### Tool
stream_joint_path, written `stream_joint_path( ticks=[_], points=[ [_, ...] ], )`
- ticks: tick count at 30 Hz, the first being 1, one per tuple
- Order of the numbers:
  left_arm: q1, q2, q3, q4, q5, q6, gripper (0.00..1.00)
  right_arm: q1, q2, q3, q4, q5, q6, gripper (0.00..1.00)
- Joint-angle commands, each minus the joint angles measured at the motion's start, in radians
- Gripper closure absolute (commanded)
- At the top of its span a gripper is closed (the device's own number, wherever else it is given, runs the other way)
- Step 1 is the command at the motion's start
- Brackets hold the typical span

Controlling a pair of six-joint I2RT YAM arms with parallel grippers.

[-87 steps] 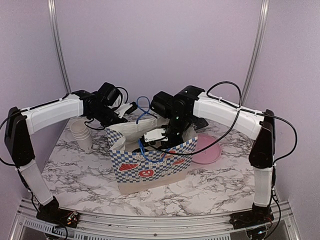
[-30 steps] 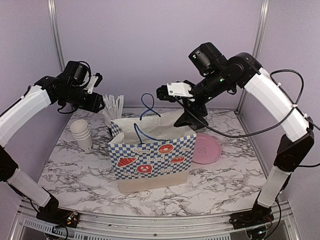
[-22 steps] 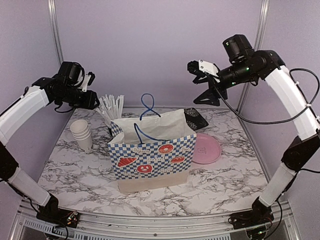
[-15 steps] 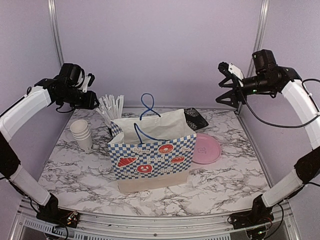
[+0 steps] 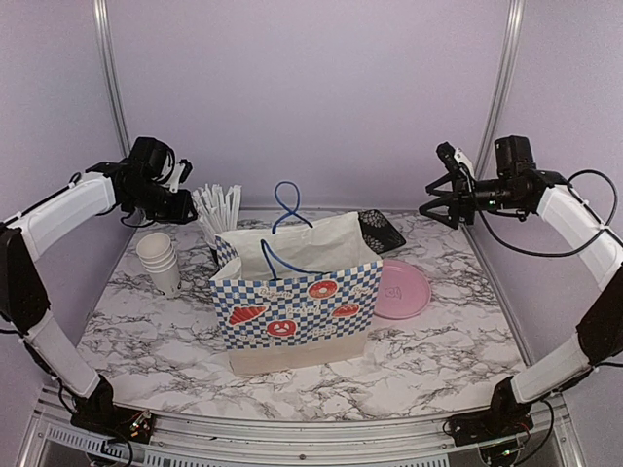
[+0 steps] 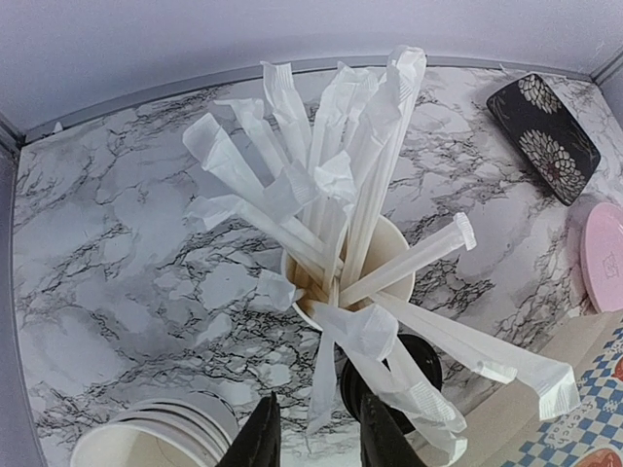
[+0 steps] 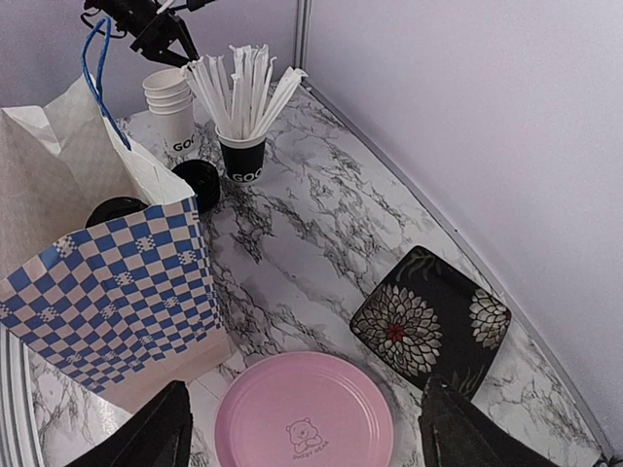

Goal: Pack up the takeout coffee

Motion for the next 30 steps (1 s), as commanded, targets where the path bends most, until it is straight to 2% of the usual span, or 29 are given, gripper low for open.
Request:
stream_joint_path(
  ticks=[1, 5, 12, 18, 23, 30],
  points=[
    [0.008, 0.02, 0.001, 0.047, 0.027, 0.004, 0.75, -0.005, -0.013, 0.005, 0.069, -0.048, 0.035, 0.22],
    [0.007, 0.02, 0.011, 0.045, 0.03, 0.008, 0.88, -0.005, -0.01, -0.001, 0.072, -0.055, 0.036, 0.23],
    [0.006, -0.058, 0.056, -0.063, -0.002, 0.009, 1.0, -0.005, -0.004, 0.006, 0.07, -0.056, 0.036, 0.23],
    [0.007, -0.189, 0.105, -0.187, -0.049, 0.005, 1.0, -0.004, 0.011, 0.027, 0.058, -0.061, 0.031, 0.23],
    [0.006, -0.294, 0.158, -0.221, -0.082, 0.001, 1.0, -0.004, 0.025, 0.045, 0.05, -0.067, 0.03, 0.23],
    [0.007, -0.379, 0.328, -0.269, -0.065, -0.011, 1.0, -0.004, 0.032, 0.059, 0.047, -0.073, 0.034, 0.23]
  ],
)
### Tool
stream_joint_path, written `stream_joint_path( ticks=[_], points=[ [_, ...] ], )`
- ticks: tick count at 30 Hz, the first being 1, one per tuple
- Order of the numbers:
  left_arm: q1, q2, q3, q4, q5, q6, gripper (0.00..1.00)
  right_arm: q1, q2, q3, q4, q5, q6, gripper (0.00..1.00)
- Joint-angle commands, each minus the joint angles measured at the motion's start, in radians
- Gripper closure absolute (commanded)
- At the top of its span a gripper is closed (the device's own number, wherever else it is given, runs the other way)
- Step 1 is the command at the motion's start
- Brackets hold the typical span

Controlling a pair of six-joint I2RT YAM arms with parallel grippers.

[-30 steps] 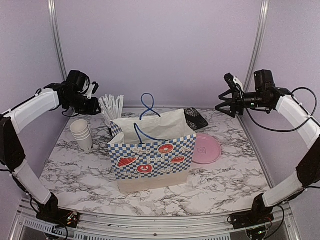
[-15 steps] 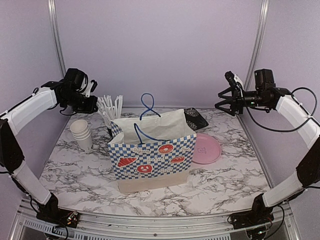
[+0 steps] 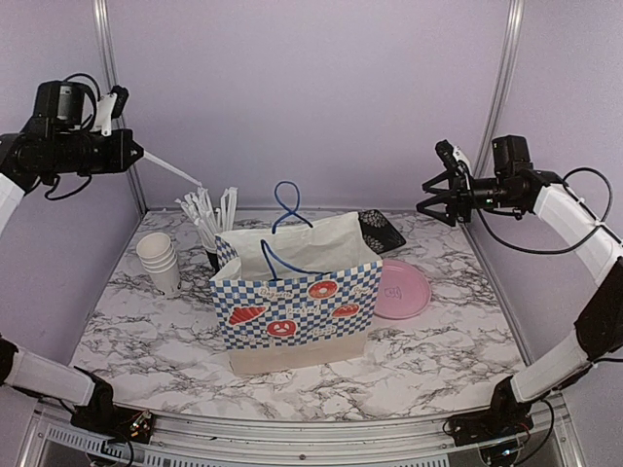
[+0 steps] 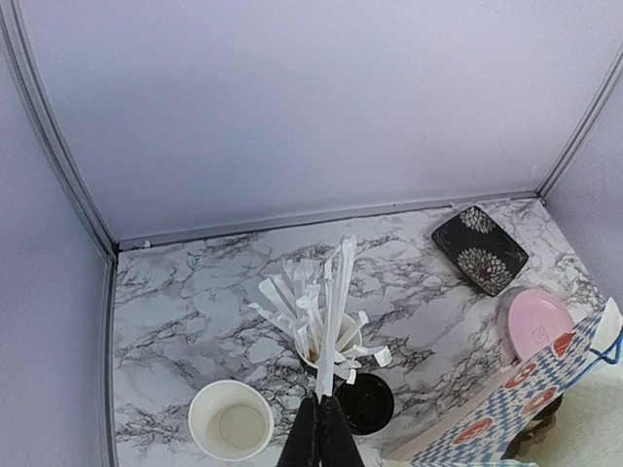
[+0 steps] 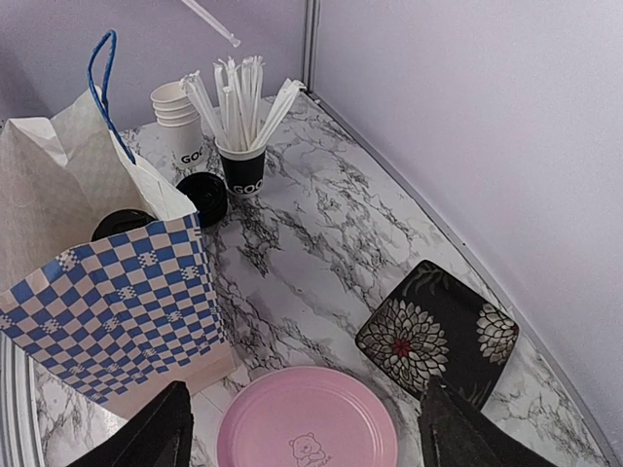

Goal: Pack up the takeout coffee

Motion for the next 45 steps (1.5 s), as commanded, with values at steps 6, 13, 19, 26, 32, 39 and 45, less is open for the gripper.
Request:
stream_joint_path(
  ticks=[6, 13, 19, 26, 32, 39, 45],
  points=[
    [-0.04, -0.066, 0.185, -0.022, 0.319, -0.036, 1.0, -0.004, 0.008, 0.05, -0.001, -0.022, 0.01, 0.23],
    [-0.206, -0.028, 0.188, 0.022, 0.541, -0.062, 1.0, -0.004, -0.001, 0.033, 0.008, -0.025, 0.016, 0.23],
    [-0.373, 0.051, 0.189, 0.029, 0.544, -0.051, 1.0, -0.003, -0.023, 0.0, 0.02, -0.023, 0.018, 0.23],
    [-0.463, 0.143, 0.138, -0.029, 0.486, -0.001, 1.0, -0.005, -0.031, -0.011, 0.021, -0.025, 0.018, 0.23],
    [-0.53, 0.248, 0.109, -0.029, 0.459, 0.023, 1.0, -0.003, -0.026, -0.018, 0.026, -0.029, 0.018, 0.22],
    [-0.595, 0.424, 0.179, -0.029, 0.434, 0.04, 1.0, -0.003, -0.012, -0.015, 0.026, -0.037, 0.019, 0.23],
    [-0.618, 0.478, 0.242, -0.038, 0.388, 0.065, 0.58, -0.003, -0.006, -0.018, 0.023, -0.04, 0.019, 0.23]
  ],
)
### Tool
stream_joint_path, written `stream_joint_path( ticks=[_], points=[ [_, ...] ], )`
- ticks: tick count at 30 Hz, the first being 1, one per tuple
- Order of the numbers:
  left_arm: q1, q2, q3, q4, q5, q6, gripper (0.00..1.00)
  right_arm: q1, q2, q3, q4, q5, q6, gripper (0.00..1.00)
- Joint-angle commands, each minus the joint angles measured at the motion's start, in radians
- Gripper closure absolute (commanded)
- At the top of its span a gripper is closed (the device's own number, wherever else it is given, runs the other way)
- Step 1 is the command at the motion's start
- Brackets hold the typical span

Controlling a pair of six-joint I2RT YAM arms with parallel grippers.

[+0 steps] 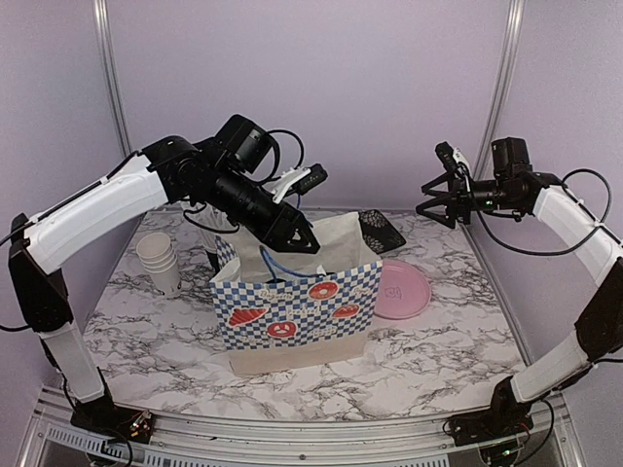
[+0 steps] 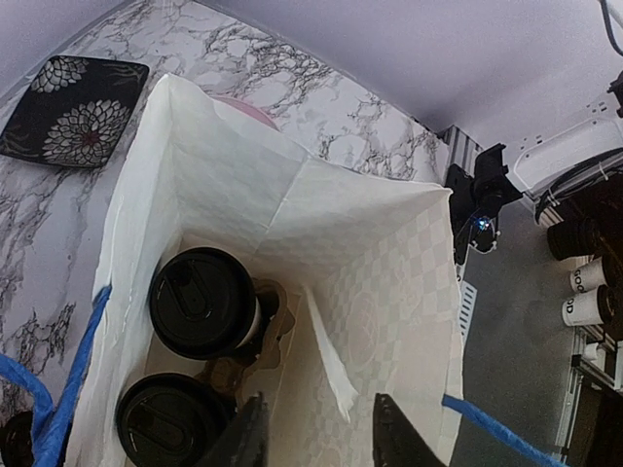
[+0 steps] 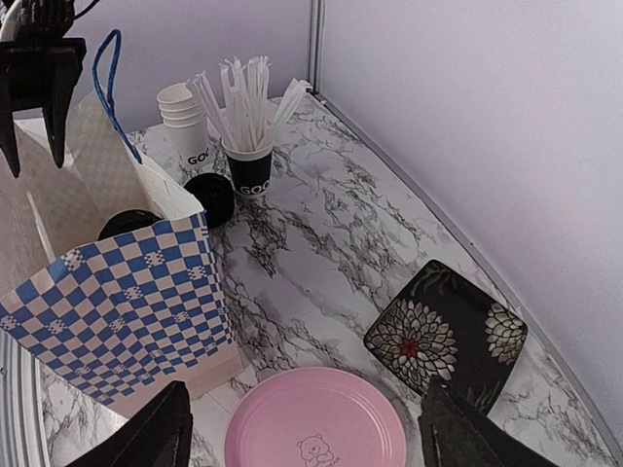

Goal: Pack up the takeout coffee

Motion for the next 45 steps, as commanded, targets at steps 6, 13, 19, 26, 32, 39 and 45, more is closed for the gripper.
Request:
stream_joint_path(
  ticks=[6, 13, 19, 26, 32, 39, 45],
  points=[
    [-0.004, -0.124, 0.077, -0.052, -0.242, 0.113, 0.43, -0.003, 0.0, -0.007, 0.02, -0.019, 0.009, 0.22],
    [0.132, -0.264, -0.024, -0.053, -0.513, 0.104, 0.43, -0.002, 0.013, -0.007, 0.021, -0.016, 0.009, 0.22],
    [0.324, -0.283, -0.165, -0.025, -0.636, 0.015, 0.54, -0.002, 0.006, -0.016, 0.026, -0.006, 0.011, 0.23],
    [0.383, -0.201, -0.229, 0.032, -0.534, 0.014, 0.55, -0.003, 0.0, -0.02, 0.025, -0.002, 0.01, 0.23],
    [0.4, -0.15, -0.224, 0.055, -0.569, 0.018, 0.64, -0.002, -0.013, -0.025, 0.024, 0.004, 0.012, 0.23],
    [0.408, -0.126, -0.221, 0.056, -0.552, 0.031, 0.68, -0.003, -0.021, -0.037, 0.028, 0.011, 0.012, 0.23],
    [0.408, -0.107, -0.214, 0.056, -0.516, 0.032, 0.71, -0.002, -0.021, -0.04, 0.03, 0.01, 0.012, 0.23]
  ],
)
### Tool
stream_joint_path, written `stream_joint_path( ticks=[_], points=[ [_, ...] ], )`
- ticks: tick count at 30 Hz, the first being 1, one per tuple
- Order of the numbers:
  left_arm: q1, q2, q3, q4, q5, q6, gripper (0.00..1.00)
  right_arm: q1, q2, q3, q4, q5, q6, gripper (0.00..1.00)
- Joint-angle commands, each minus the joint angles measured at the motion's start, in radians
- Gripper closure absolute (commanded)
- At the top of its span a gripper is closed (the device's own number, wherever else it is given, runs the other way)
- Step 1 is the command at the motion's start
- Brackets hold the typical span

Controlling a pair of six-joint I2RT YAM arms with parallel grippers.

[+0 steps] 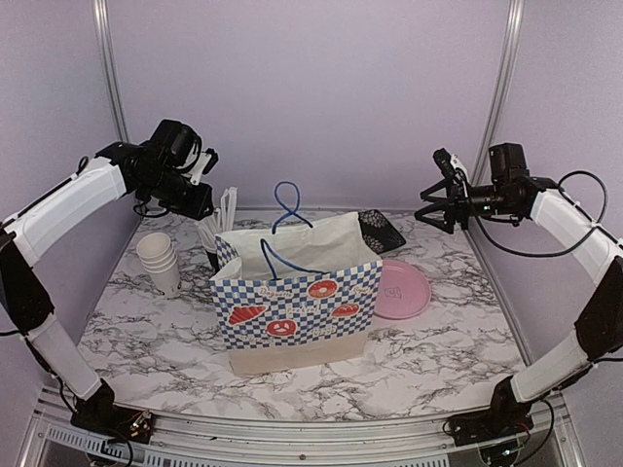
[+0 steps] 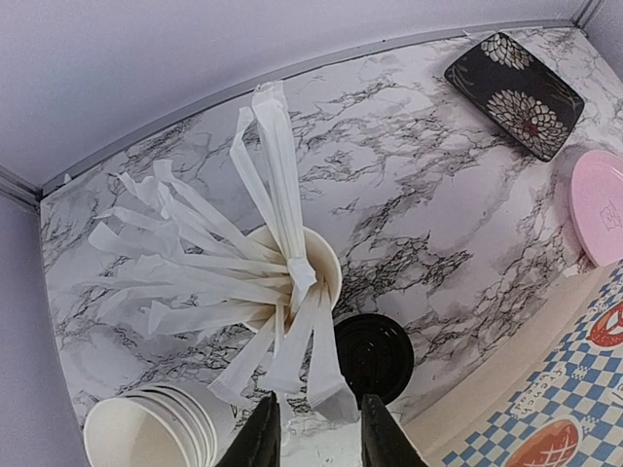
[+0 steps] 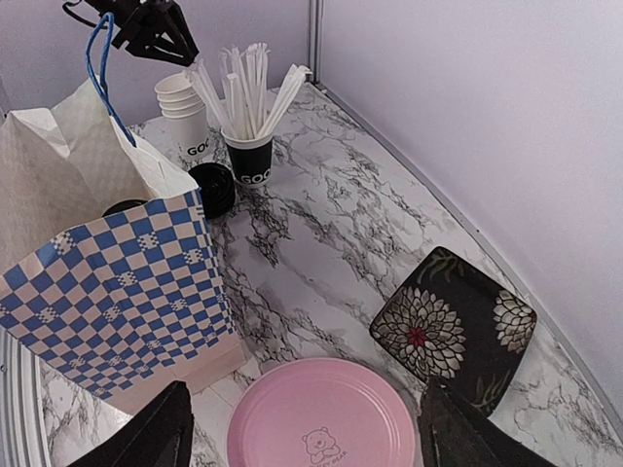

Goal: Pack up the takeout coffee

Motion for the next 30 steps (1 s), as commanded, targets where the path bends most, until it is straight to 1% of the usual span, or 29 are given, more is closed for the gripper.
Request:
stream_joint_path(
  ticks=[1, 10, 12, 16, 19, 21, 27, 30],
  points=[
    [0.005, 0.024, 0.02, 0.015, 0.033, 0.013, 0.71, -0.002, -0.024, 0.0, 0.015, -0.001, 0.01, 0.23],
    [0.005, 0.054, 0.032, 0.015, 0.016, 0.018, 0.7, -0.002, -0.037, -0.013, 0.018, 0.007, 0.008, 0.23],
    [0.005, 0.061, 0.038, 0.016, 0.017, 0.018, 0.71, -0.002, -0.038, -0.017, 0.019, 0.01, 0.008, 0.23],
    [0.005, 0.076, 0.056, 0.017, 0.02, 0.022, 0.82, -0.003, -0.038, -0.019, 0.021, 0.008, 0.007, 0.23],
    [0.005, 0.083, 0.07, 0.015, 0.025, 0.024, 0.94, -0.003, -0.036, -0.02, 0.022, 0.008, 0.007, 0.23],
    [0.005, 0.079, 0.079, 0.011, 0.026, 0.021, 0.99, -0.002, -0.037, -0.019, 0.021, 0.008, 0.009, 0.23],
    [0.005, 0.005, 0.127, -0.042, 0.044, 0.0, 1.0, -0.002, -0.032, -0.009, 0.016, 0.01, 0.008, 0.24],
    [0.005, -0.043, 0.155, -0.081, 0.011, 0.0, 1.0, -0.002, -0.025, 0.0, 0.011, 0.008, 0.008, 0.24]
  ],
)
